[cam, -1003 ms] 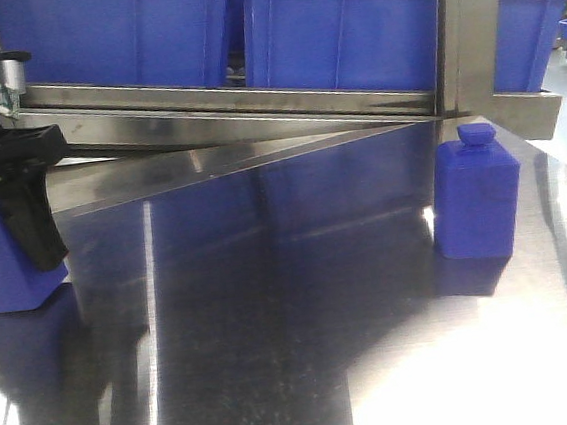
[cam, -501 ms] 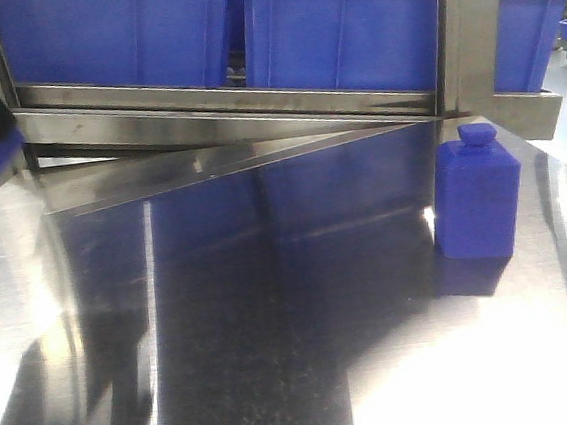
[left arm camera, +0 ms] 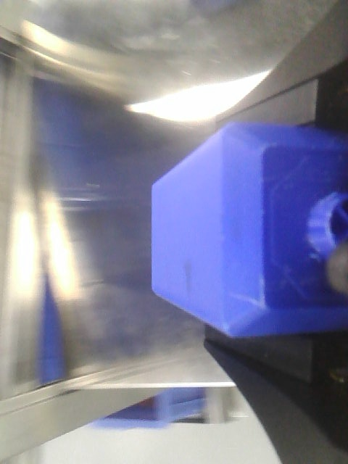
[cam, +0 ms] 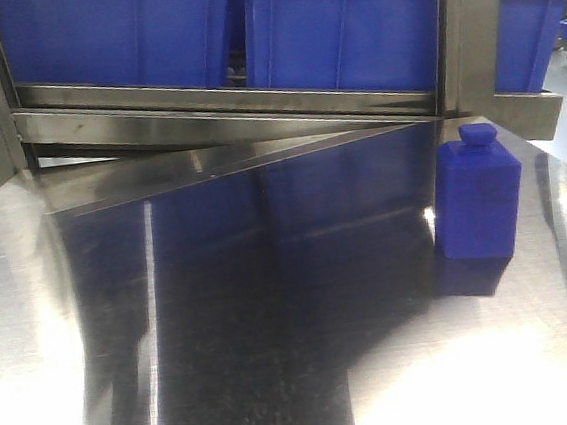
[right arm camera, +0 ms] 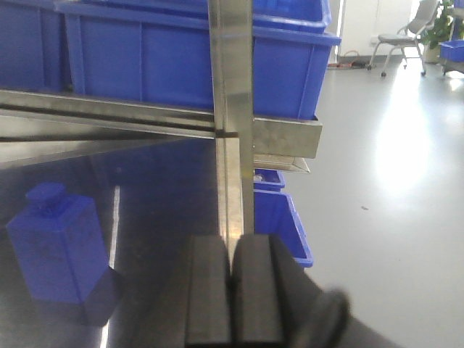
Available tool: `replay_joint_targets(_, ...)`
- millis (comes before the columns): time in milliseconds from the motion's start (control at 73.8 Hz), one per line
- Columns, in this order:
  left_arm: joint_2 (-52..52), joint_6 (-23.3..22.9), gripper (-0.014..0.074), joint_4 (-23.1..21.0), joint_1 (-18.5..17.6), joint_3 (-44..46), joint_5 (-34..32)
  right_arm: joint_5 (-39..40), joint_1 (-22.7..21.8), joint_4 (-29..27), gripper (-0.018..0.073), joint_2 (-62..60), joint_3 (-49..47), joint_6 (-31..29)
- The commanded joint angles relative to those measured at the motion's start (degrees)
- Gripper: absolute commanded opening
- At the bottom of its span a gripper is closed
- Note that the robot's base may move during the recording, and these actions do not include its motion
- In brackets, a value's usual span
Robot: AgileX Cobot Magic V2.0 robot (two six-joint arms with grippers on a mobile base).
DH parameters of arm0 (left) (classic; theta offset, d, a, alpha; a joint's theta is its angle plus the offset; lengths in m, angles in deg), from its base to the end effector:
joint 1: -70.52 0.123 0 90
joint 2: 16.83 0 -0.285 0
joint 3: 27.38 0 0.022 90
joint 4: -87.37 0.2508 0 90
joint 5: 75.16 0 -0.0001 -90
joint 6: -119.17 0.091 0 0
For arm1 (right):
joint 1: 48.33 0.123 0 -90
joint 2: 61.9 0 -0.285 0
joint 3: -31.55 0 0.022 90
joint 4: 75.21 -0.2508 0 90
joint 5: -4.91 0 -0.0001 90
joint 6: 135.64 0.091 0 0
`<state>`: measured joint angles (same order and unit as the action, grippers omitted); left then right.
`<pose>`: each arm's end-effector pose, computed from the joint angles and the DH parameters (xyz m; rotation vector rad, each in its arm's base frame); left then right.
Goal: Pick and sort blue part to right shelf
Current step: 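Lower the right gripper over the other blue part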
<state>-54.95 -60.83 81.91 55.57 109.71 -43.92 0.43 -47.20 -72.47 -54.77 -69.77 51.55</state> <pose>0.0995 -0.0312 0.3254 0.2087 1.9558 -0.2732 0.0567 0.0008 0.1981 0.0487 1.5755 0.0735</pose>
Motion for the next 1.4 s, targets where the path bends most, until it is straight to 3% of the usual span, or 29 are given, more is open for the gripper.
replay_joint_targets(0, 5.5, -0.37, 0.0303, -0.13, -0.37, -1.35, -6.97, 5.09, -0.19, -0.32, 0.0036, -1.11, -4.13, 0.15)
replay_joint_targets(190, 14.67, -0.37, 0.0303, -0.02, -0.37, -3.29, -8.03, 1.47, -0.13, -0.32, 0.0036, 1.26, -12.23, 0.15)
replay_joint_targets(393, 18.54, 0.0, 0.0303, 0.35, -0.37, -3.29, -9.38, -1.04, 2.61, -0.37, 0.005, 12.86, -25.55, 0.15)
replay_joint_targets(447, 18.54, 0.0, 0.0303, 0.38, -0.37, -3.43, -9.43, -1.84, 4.87, -0.64, 0.0115, 16.89, -29.64, 0.15)
replay_joint_targets(596, 18.54, 0.0, 0.0303, 1.28, -0.37, -3.58, -9.43, -5.44, 13.54, -0.99, 0.0491, 27.18, -38.71, 0.15)
replay_joint_targets(678, 18.54, 0.0, 0.0303, 1.71, -0.37, -3.58, -9.43, -8.94, 17.66, -0.99, 0.0625, 32.81, -42.34, 0.15)
replay_joint_targets(759, 18.54, 0.0, 0.0303, 1.81, -0.37, -3.58, -9.52, -12.29, 21.78, -0.99, 0.0597, 38.59, -45.08, 0.15)
replay_joint_targets(867, 18.54, 0.0, 0.0303, 1.81, -0.37, -3.58, -9.52, -15.68, 23.64, -1.14, 0.0597, 44.94, -48.04, 0.15)
replay_joint_targets(1043, 18.54, 0.0, 0.0303, 1.81, -0.37, -3.58, -9.52, -30.27, 22.92, -3.19, 0.0592, 54.81, -58.55, 0.86)
replay_joint_targets(1274, 18.54, 0.0, 0.0303, 1.81, -0.37, -3.58, -9.52, -55.89, 21.25, -3.12, 0.0578, 70.87, -75.43, 8.16)
replay_joint_targets(1382, 18.54, 0.0, 0.0303, 1.81, -0.37, -3.58, -9.52, -61.11, 21.33, -3.19, 0.0578, 77.55, -80.05, 9.37)
